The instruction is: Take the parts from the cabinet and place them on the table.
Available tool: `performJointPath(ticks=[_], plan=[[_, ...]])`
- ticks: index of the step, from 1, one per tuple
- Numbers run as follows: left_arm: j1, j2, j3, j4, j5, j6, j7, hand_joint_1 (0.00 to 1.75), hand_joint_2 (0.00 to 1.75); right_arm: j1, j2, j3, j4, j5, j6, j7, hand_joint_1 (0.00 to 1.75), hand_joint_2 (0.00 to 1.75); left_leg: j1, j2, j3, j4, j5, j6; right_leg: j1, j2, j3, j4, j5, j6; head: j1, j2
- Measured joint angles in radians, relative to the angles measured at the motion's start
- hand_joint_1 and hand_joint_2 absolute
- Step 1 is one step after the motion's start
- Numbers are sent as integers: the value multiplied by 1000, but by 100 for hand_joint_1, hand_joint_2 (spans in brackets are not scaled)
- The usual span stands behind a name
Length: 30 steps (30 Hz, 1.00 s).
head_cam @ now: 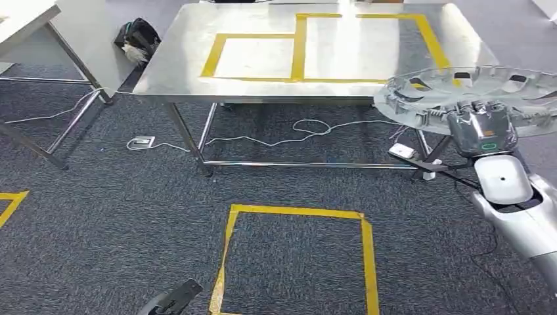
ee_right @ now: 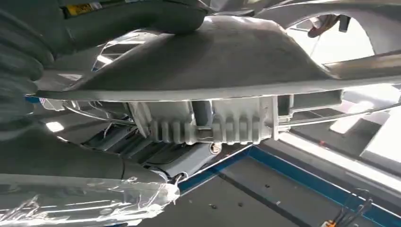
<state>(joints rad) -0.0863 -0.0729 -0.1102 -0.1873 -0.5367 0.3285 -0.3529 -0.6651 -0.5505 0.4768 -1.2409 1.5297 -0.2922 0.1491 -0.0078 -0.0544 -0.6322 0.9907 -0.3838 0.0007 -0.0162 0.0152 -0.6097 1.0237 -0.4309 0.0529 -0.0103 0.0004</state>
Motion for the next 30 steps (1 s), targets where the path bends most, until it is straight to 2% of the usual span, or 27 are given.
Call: performJointPath(ticks=[1,2,3,4,5,6,7,8,9,10,11,13,14,15,16,17,19,20,21,22,23,24,26,27,28,29,30], plan=[[0,0,0,0,-4,0,0,0,0,0,0,1,0,-1,0,0,175,175,0,0,-2,1,-2,1,-4,0,2,-5,0,1,0,0],[-1,3,0,-1,-5,-2,-1,0,0,-1,-1,2,0,-2,0,1,175,175,-6,1,1,-10,-13,14,-6,1,11,-25,-3,19,-1,0],[-1,4,0,-1,-5,-4,-3,0,0,4,-1,2,0,-2,0,2,175,175,-6,1,16,-37,-13,27,-7,0,10,-1,35,26,-2,0],[-2,1,0,-2,-5,-6,-5,0,0,3,-2,5,0,-2,0,2,175,175,-5,1,39,-59,-16,35,-5,0,22,-8,43,32,1,0],[-1,0,0,-3,-6,-7,-7,0,0,2,-2,5,0,-2,0,3,175,175,1,1,60,-74,-5,45,-7,-5,13,-6,25,31,-2,0],[-3,1,0,-3,-5,-7,-10,0,0,-2,-1,8,0,-2,0,4,175,175,5,2,69,-74,-7,48,-3,-5,3,22,3,27,4,0],[-5,2,1,-3,-5,-7,-10,0,0,-4,-1,10,2,-1,0,4,175,175,8,3,73,-74,-10,46,-5,-5,-31,88,-33,26,8,0],[-5,1,1,-3,-5,-8,-10,0,0,-4,-1,10,2,0,0,5,175,175,10,3,77,-74,-15,44,-8,-6,-77,168,-71,30,8,0],[-3,0,1,-3,-6,-10,-11,0,0,-4,-1,13,2,0,0,5,175,175,14,3,80,-73,-20,38,-11,-5,-119,236,-94,40,9,0],[0,0,2,-3,-6,-10,-11,0,0,-3,-1,16,3,0,0,5,175,175,21,3,88,-72,-27,29,-15,-6,-145,266,-93,47,8,0],[1,-1,2,-3,-6,-10,-11,0,0,-1,-1,19,5,0,0,5,175,175,29,3,98,-71,-35,19,-22,-6,-144,246,-64,59,9,0],[3,-2,2,-3,-6,-10,-11,0,0,-1,-1,25,9,-2,1,5,175,175,55,0,120,-56,-61,-5,-44,-10,-85,97,11,88,9,0],[2,-1,3,-3,-6,-10,-11,0,0,-1,-1,27,11,-2,1,5,175,175,64,-1,126,-37,-82,-23,-64,-13,-49,5,56,117,10,0],[3,6,6,-3,-6,-10,-11,0,0,0,3,31,18,-1,1,5,175,175,60,-1,124,-23,-99,-42,-58,-15,-52,8,62,139,15,0],[1,14,7,-3,-5,-10,-10,0,0,-7,8,36,24,0,2,6,175,175,60,2,115,-8,-112,-51,-49,-7,-49,-1,23,87,30,0],[0,11,7,-3,-5,-11,-9,0,0,-2,10,39,23,1,0,8,175,175,63,0,114,-7,-125,-53,-59,-4,-60,17,29,62,20,0],[-2,10,7,-5,-6,-11,-9,0,0,-4,10,42,26,3,-2,11,175,175,63,2,134,-3,-124,-67,-59,-7,-62,34,12,42,16,0],[-8,11,8,-5,-6,-11,-8,0,0,-3,13,42,27,2,-3,13,175,175,63,7,119,44,-90,-75,-58,-3,-50,34,3,32,7,0],[-13,11,8,-5,-6,-11,-8,0,0,2,12,43,31,2,-3,13,175,175,62,25,76,114,-61,-79,-57,-3,-39,28,-3,27,1,0],[-16,11,8,-5,-6,-11,-8,0,0,14,13,46,41,2,-3,16,175,175,60,41,21,190,-59,-79,-54,-6,-20,14,-12,22,-3,0],[-14,11,9,-5,-6,-11,-8,0,0,29,13,50,51,2,-3,18,175,175,57,47,-26,246,-91,-77,-51,-8,4,-2,-19,20,-2,0],[-7,11,11,-5,-5,-11,-8,0,0,41,13,55,56,3,-4,19,175,175,52,50,-61,279,-148,-72,-49,-10,31,-20,-28,17,-2,0],[3,11,16,-5,-5,-11,-8,0,0,53,18,63,65,3,-5,19,175,175,40,50,-107,269,-259,-52,-44,-8,94,-59,-46,13,-6,0],[5,11,18,-5,-5,-11,-8,0,0,57,21,67,69,1,-5,19,175,175,31,51,-119,232,-277,-38,-41,-7,128,-78,-56,13,-7,0],[8,12,19,-5,-5,-11,-8,0,0,58,23,69,71,1,-5,19,175,175,20,50,-123,171,-241,-21,-38,-7,161,-97,-66,15,-6,0],[12,13,21,-5,-5,-11,-8,0,0,57,27,72,73,2,-5,19,175,175,10,50,-122,95,-140,-2,-35,-7,191,-113,-79,18,-8,0],[20,15,23,-5,-3,-11,-8,0,0,58,31,74,75,2,-5,19,175,175,-3,51,-117,6,42,18,-34,-7,200,-131,-89,20,-10,0]])
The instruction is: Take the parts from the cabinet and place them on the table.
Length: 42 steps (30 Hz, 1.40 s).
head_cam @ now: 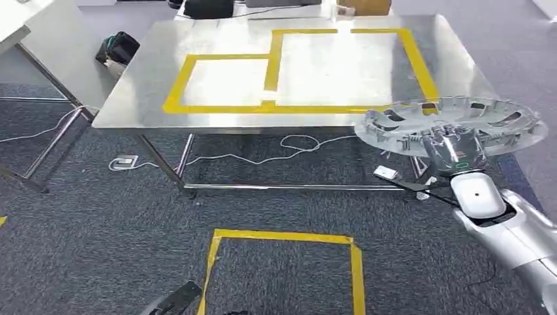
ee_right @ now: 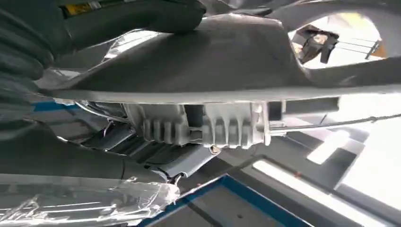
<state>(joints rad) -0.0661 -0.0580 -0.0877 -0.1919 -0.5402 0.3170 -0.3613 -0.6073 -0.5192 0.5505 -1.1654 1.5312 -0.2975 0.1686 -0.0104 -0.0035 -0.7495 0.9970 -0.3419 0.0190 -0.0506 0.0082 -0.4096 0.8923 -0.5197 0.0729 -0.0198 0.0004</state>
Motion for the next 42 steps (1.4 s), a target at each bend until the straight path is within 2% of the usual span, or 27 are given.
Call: performJointPath(ticks=[1,2,3,4,5,7,9,10,11,12,13,15,16,17,19,20,21,22,24,26,28,30,31,32,33,35,42], plan=[[6,2,0,0,2,0,0,0,0,-2,3,3,5,0,-3,0,175,175,-15,2,6,-88,114,7,11,7,44,-6,-18,5,-2,0],[11,2,1,0,2,1,0,0,0,-7,4,1,4,0,-3,0,175,175,-18,-7,27,-123,114,8,21,7,53,-15,-45,3,-3,0],[8,0,1,0,2,2,0,0,0,-14,5,-3,-3,-1,-4,0,175,175,-8,-12,31,-107,86,-2,22,8,103,-16,-46,0,0,0],[-1,-2,1,-1,1,3,0,0,0,-29,5,-8,-3,-3,-4,0,175,175,-5,-10,42,-98,64,-3,25,12,91,14,-27,3,3,0],[-8,-1,1,-1,2,4,0,0,0,-43,5,-12,-2,-3,-3,1,175,175,-5,-11,63,-90,77,-2,19,9,80,53,-20,8,6,0],[-17,0,3,-1,10,12,0,0,0,-56,6,-13,-3,-1,-8,3,175,175,-8,-14,93,-83,50,8,24,-6,-19,227,1,16,10,0],[-13,0,6,-1,19,16,0,0,0,-55,6,-7,-1,-1,-8,3,175,175,-10,-17,127,-84,20,20,38,-7,-104,336,-98,10,11,0],[-8,0,10,-1,24,21,1,0,0,-55,6,-6,-1,-1,-9,3,175,175,-14,-21,147,-84,3,26,44,-7,-137,349,-170,1,10,0],[-7,-1,16,-1,33,27,7,0,0,-55,6,-7,-1,-2,-8,3,175,175,-19,-24,165,-84,-11,30,51,-7,-163,338,-211,-10,11,0],[-8,-1,23,-1,40,31,10,0,0,-54,6,-7,-1,-3,-8,3,175,175,-25,-27,182,-84,-24,34,59,-6,-179,305,-206,-22,11,0],[-9,0,28,-1,41,35,14,0,0,-51,6,-6,-1,-4,-7,2,175,175,-31,-31,198,-84,-36,37,65,-5,-184,249,-153,-33,10,0],[-8,0,35,-1,46,43,14,0,0,-47,6,-8,-1,-5,-6,3,175,175,-40,-35,224,-85,-57,43,80,-6,-181,98,67,-63,9,0],[-9,-2,38,-1,47,44,14,0,0,-45,6,-8,-1,-5,-6,5,175,175,-47,-37,232,-80,-67,42,90,0,-188,58,143,-74,5,0],[-9,-1,45,-1,49,48,14,0,0,-46,6,-7,-1,-5,-3,6,175,175,-47,-40,230,-83,-73,40,89,-3,-178,54,113,-70,10,0],[-9,0,53,-1,54,48,15,0,0,-47,6,-10,-6,-6,-3,8,175,175,-48,-40,232,-70,-76,38,89,0,-168,51,129,-72,10,0],[-11,5,58,-1,59,50,15,0,0,-46,6,-11,-7,-7,-3,9,175,175,-53,-41,232,-68,-83,36,76,-1,-160,51,130,-73,11,0],[-12,-1,60,-1,60,50,15,0,0,-46,6,-11,-10,-6,-3,9,175,175,-55,-34,225,-50,-97,25,74,-1,-155,50,130,-75,11,0],[-15,1,62,-1,60,51,14,0,0,-47,6,-16,-12,-6,-3,11,175,175,-48,-26,196,2,-126,10,69,-1,-154,50,127,-78,6,0],[-21,1,71,-1,61,51,14,0,0,-47,6,-18,-14,-6,-3,11,175,175,-26,-17,89,187,-205,-13,64,-1,-154,51,121,-75,7,0],[-20,1,75,-1,61,51,14,0,0,-44,6,-18,-14,-6,-3,11,175,175,-8,-10,13,284,-221,-27,58,0,-152,55,112,-68,6,0],[-21,1,76,-1,61,51,14,0,0,-40,6,-19,-14,-6,-3,11,175,175,1,-10,37,191,-133,-36,52,0,-142,63,98,-58,6,0],[-20,1,77,-1,62,51,14,0,0,-40,6,-19,-16,-7,-3,11,175,175,5,-9,107,9,-13,-39,47,-2,-129,67,84,-49,6,0],[-21,0,77,-1,63,51,14,0,0,-42,6,-19,-18,-6,-3,11,175,175,5,-8,119,-40,-3,-36,48,-2,-128,72,79,-44,5,0],[-23,0,78,-1,64,53,14,0,0,-43,6,-19,-19,-6,-2,11,175,175,3,-9,126,-56,-32,-24,51,-1,-135,74,76,-38,3,0],[-22,0,79,-1,64,54,15,0,0,-43,6,-20,-19,-6,-2,11,175,175,2,-9,123,-50,-15,-18,51,0,-137,71,74,-34,6,0],[-20,-1,83,-1,65,57,16,0,0,-39,6,-20,-22,-8,-1,11,175,175,4,-11,122,-49,-10,-22,51,0,-136,77,73,-46,6,0],[-21,3,98,-1,68,50,30,0,0,-43,16,-14,-19,-6,11,9,175,175,-4,-18,116,-49,-16,-7,49,-12,-130,58,74,-43,5,0]])
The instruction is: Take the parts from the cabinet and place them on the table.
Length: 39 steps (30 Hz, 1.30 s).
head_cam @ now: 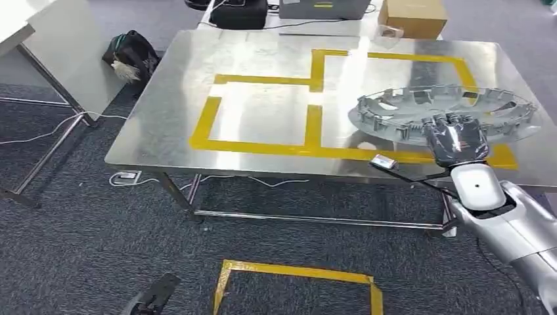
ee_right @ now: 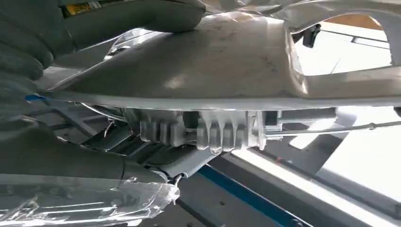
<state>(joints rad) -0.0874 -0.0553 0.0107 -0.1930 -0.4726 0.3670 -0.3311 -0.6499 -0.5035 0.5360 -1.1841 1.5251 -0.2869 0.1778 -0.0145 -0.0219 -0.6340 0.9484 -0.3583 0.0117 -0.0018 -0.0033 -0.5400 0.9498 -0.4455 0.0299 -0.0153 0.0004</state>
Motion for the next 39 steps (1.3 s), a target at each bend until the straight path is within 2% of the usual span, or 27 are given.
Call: performJointPath(ticks=[2,5,15,21,23,24,25,26,27,28,29,30,31,32,33,34,35,36,37,38,39], plan=[[0,1,2,0,-4,-11,0,0,0,-4,12,7,10,3,1,-1,175,175,-1,0,0,0,-1,5,-1,0,0,-2,1,10,0,0],[0,3,3,0,-7,-19,0,0,0,-7,29,16,27,5,-1,-1,175,175,-2,0,-1,0,1,8,-3,0,0,-4,2,22,0,0],[0,15,3,0,-18,-22,0,0,0,-18,56,23,53,5,-4,1,175,175,-3,0,0,3,-1,13,-5,0,0,-1,1,27,-1,0],[0,20,3,0,-18,-26,0,0,0,-21,70,24,69,5,-9,2,175,175,-11,0,-1,6,-9,26,-12,0,3,-5,-3,39,-1,0],[-1,21,3,0,-19,-26,0,0,0,-24,72,23,71,5,-11,2,175,175,-9,3,2,1,-15,33,-10,1,10,-2,-1,44,-1,0],[-2,21,3,0,-20,-27,0,0,0,-24,73,23,72,4,-11,2,175,175,-1,3,12,-3,-12,37,-10,1,5,1,-14,48,0,0],[-2,21,3,0,-20,-27,0,0,0,-26,75,24,74,4,-12,1,175,175,0,2,15,-3,-13,38,-9,1,-6,29,-37,46,3,0],[-2,21,3,0,-20,-27,0,0,0,-29,77,25,77,4,-15,1,175,175,0,2,18,-2,-14,41,-9,2,-33,93,-75,42,5,0],[-1,23,3,0,-20,-27,0,0,0,-28,77,27,81,5,-18,2,175,175,-1,2,20,-2,-16,42,-9,3,-76,188,-119,41,2,0],[0,24,3,0,-20,-27,0,0,0,-27,79,31,86,5,-18,2,175,175,-2,-3,22,-3,-33,45,-9,4,-127,288,-157,41,4,0],[4,24,3,0,-20,-29,0,0,0,-24,80,35,91,5,-18,2,175,175,-3,-4,27,-3,-40,44,-9,4,-160,347,-169,40,3,0],[7,24,3,0,-21,-29,0,0,0,-20,81,39,94,5,-18,1,175,175,-3,-4,35,-2,-46,44,-9,4,-171,351,-152,40,3,0],[9,24,3,0,-22,-29,0,0,0,-17,82,41,98,4,-18,-1,175,175,-3,-5,46,-2,-50,39,-9,5,-162,315,-111,40,4,0],[9,23,3,0,-27,-29,0,0,0,-16,83,41,101,3,-18,-1,175,175,-2,-5,58,-2,-57,35,-11,4,-136,240,-52,41,3,0],[8,23,3,0,-29,-29,0,0,0,-17,83,40,102,3,-19,-1,175,175,-1,-6,70,-1,-65,30,-13,3,-101,137,17,43,4,0],[8,24,3,0,-29,-29,0,0,0,-18,83,40,105,3,-19,-1,175,175,-1,-6,80,0,-73,23,-15,3,-79,68,57,48,4,0],[6,25,3,0,-29,-29,0,0,0,-22,83,41,109,4,-24,-1,175,175,-3,-6,80,2,-75,17,-6,5,-72,45,29,44,2,0],[5,26,3,0,-30,-29,0,0,0,-27,83,41,109,5,-25,-1,175,175,-3,-6,72,5,-78,13,-6,4,-48,27,13,27,4,0],[6,26,3,0,-30,-29,0,0,0,-30,84,40,109,4,-26,0,175,175,-3,-5,76,5,-79,9,-3,4,-54,26,16,23,1,0],[3,26,3,-1,-30,-29,0,0,0,-33,84,39,110,3,-26,-1,175,175,-4,-5,80,2,-86,2,-3,3,-51,28,9,16,0,0],[-1,31,3,-3,-30,-29,1,0,0,-32,85,38,109,3,-27,-1,175,175,-9,-6,81,12,-86,-1,-14,4,-38,21,6,12,2,0]])
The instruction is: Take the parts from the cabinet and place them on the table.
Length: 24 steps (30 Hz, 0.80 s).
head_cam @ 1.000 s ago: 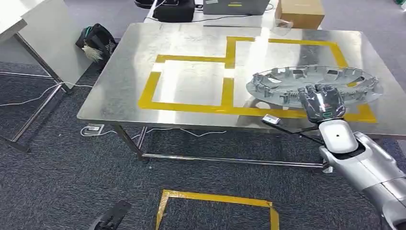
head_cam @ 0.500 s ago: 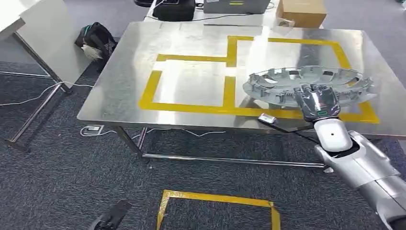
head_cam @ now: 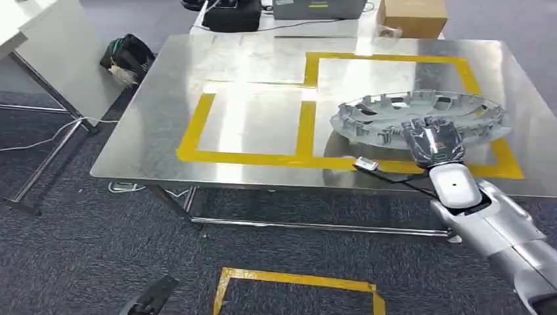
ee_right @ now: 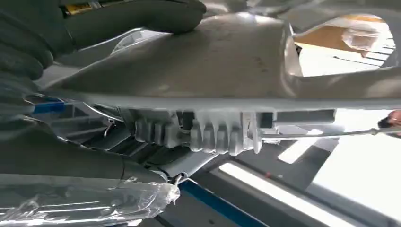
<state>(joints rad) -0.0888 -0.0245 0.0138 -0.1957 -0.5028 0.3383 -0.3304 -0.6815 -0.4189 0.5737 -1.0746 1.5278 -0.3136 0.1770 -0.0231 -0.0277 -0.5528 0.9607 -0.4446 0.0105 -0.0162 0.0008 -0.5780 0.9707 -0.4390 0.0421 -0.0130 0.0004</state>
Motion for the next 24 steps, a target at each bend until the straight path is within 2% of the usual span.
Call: performJointPath(ticks=[1,2,3,4,5,6,7,8,9,10,11,12,13,14,16,17,19,20,21,22,23,24], plan=[[-2,-8,-1,0,-2,0,-1,0,0,3,0,0,0,0,0,1,175,175,2,7,-24,40,12,-15,-4,1,17,-5,-2,-6,-5,0],[-3,-7,-1,0,-2,1,0,0,0,9,0,0,5,1,-1,2,175,175,8,14,-54,105,8,-30,-6,-1,34,-13,-6,-10,-8,0],[-2,-7,-1,0,0,1,3,0,0,18,0,3,11,1,-2,2,175,175,15,19,-93,183,-14,-42,-7,-2,54,-22,-12,-13,-8,0],[2,-7,-1,0,0,1,5,0,0,29,0,5,16,1,-2,2,175,175,20,21,-130,246,-49,-49,-8,-2,73,-30,-19,-14,-8,0],[5,-7,0,0,0,2,5,0,0,40,0,8,19,1,-2,2,175,175,23,22,-164,287,-93,-51,-9,-1,91,-38,-26,-14,-8,0],[5,-8,0,0,0,3,5,0,0,44,0,10,21,0,-2,2,175,175,24,22,-187,291,-125,-48,-10,0,106,-46,-34,-13,-8,0],[5,-7,0,0,0,3,5,0,0,43,1,10,21,0,-2,2,175,175,23,22,-201,264,-124,-42,-10,2,120,-49,-42,-12,-9,0],[5,-7,0,0,0,4,5,0,0,39,4,10,22,0,-2,2,175,175,22,22,-200,208,-86,-33,-10,3,135,-53,-53,-10,-8,0],[6,-6,0,0,0,4,4,0,0,35,6,10,22,0,-2,2,175,175,18,22,-193,134,-15,-25,-9,5,147,-54,-65,-8,-8,0],[9,-5,0,0,0,3,3,0,0,34,8,10,22,0,-2,2,175,175,13,22,-185,53,92,-13,-8,6,158,-54,-78,-2,-8,0],[13,-5,0,0,-2,2,2,0,0,34,9,11,24,0,-4,2,175,175,6,22,-181,-22,192,-6,-1,9,167,-46,-93,8,-9,0],[16,-3,0,0,-6,0,1,0,0,32,9,11,24,0,-4,2,175,175,6,18,-176,-39,203,-3,5,11,167,-38,-115,12,-5,0],[17,-3,0,0,-8,-3,1,0,0,25,9,9,24,-1,-4,0,175,175,6,18,-180,-22,195,-6,4,12,164,-39,-129,14,-3,0],[12,-3,0,0,-10,-7,2,0,0,13,9,7,22,-1,-6,1,175,175,4,18,-183,-2,182,-1,3,13,169,-41,-136,18,-7,0],[-2,-4,0,0,-21,-6,5,0,0,-7,10,7,21,-2,-6,0,175,175,11,15,-176,-2,164,12,2,8,182,-31,-163,27,-5,0],[-5,-5,0,0,-25,-6,5,0,0,-13,10,6,20,-2,-6,0,175,175,11,14,-173,-2,159,18,4,6,167,5,-191,25,0,0],[-2,-3,0,0,-31,-4,20,0,0,-11,11,9,25,-2,-7,-1,175,175,9,12,-159,-2,145,26,9,6,88,175,-283,18,1,0],[4,-3,0,0,-34,-4,20,0,0,-2,12,13,27,-2,-7,-1,175,175,8,10,-151,-2,138,27,11,7,45,251,-303,17,2,0],[8,-5,0,0,-37,-4,21,0,0,3,14,17,29,-2,-7,-2,175,175,7,8,-144,-2,133,28,12,7,13,288,-293,15,2,0],[12,-5,0,0,-39,-4,23,0,0,7,15,21,32,-2,-7,-4,175,175,6,6,-137,-2,128,28,12,7,0,276,-259,14,1,0],[13,-5,0,0,-39,-4,23,0,175,9,15,24,34,-2,-7,-4,0,0,5,2,-129,-2,123,28,13,7,5,218,-195,11,2,0],[13,-6,0,0,-40,-4,23,0,175,9,16,25,36,-2,-7,-4,0,0,5,0,-124,-2,120,25,13,7,20,144,-131,10,2,0]])
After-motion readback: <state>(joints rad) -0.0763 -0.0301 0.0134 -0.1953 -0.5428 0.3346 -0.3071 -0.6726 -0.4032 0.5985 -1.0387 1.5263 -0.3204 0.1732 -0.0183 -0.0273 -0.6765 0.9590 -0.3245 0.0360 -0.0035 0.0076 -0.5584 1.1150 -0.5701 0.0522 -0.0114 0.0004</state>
